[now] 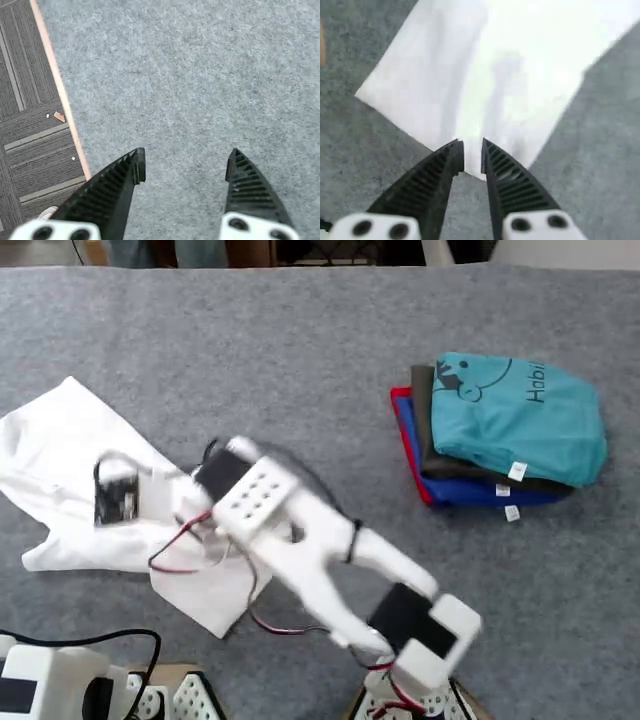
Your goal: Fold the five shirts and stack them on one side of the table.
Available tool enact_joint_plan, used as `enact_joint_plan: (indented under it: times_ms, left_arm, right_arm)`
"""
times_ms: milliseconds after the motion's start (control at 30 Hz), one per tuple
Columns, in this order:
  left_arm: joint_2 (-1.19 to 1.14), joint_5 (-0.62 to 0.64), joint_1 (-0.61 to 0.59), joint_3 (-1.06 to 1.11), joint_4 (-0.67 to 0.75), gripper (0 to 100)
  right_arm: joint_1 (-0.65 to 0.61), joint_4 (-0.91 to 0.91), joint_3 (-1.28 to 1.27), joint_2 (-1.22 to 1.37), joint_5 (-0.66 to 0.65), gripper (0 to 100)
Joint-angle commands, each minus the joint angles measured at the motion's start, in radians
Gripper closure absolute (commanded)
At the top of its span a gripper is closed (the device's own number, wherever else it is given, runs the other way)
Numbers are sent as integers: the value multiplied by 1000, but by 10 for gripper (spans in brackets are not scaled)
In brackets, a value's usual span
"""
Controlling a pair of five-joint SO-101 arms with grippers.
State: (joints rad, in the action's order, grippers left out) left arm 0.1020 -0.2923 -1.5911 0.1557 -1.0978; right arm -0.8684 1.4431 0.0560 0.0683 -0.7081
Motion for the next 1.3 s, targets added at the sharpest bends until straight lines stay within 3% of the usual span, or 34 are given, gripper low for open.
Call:
enact_joint_plan:
  times_ms: [0,200,300,400,600,733,867,1033,1267]
  left_arm:
    - [8,11,28,-53,-8,726]
    - [15,68,19,-58,-8,726]
    - [17,69,18,-53,-9,726]
    - [17,72,1,-59,-9,726]
    - [17,69,-5,-54,-9,726]
    - [17,72,-5,-59,-8,726]
    - [17,71,-5,-59,-8,726]
    - [17,69,-21,-61,-8,726]
    - [17,69,-18,-61,-8,726]
  right_arm:
    - [43,32,259,-128,86,929]
    - [0,172,550,-177,100,929]
    - [-32,235,453,-127,104,924]
    - [-52,173,288,-42,107,902]
    - [-60,-153,64,193,241,641]
    - [-77,-239,56,394,259,531]
    - [-72,-218,133,570,259,621]
    - [-41,-69,325,615,261,953]
    - [-40,305,705,536,261,941]
